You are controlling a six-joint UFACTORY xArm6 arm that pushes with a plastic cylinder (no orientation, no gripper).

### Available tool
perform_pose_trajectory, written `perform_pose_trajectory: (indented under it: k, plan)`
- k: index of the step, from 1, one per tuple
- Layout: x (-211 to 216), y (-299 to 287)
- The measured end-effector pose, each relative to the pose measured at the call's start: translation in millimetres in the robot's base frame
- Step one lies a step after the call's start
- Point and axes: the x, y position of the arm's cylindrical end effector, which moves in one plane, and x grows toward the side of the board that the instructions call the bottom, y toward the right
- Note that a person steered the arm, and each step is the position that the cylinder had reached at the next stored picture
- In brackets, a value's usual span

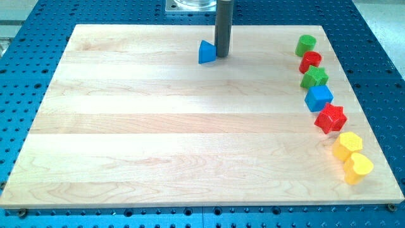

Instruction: Place the arm at the top of the green circle

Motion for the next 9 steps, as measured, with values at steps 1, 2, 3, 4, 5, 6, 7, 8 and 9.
perform_pose_trajectory:
  k: [1, 2, 3, 4, 5, 6, 7, 8, 9]
  plan:
    - [4, 0]
    - [2, 0]
    - [-8, 10]
    - [-19, 42]
    - [-35, 72]
    - [-46, 103]
    - [-46, 132]
    - [-57, 163]
    - [-60, 186]
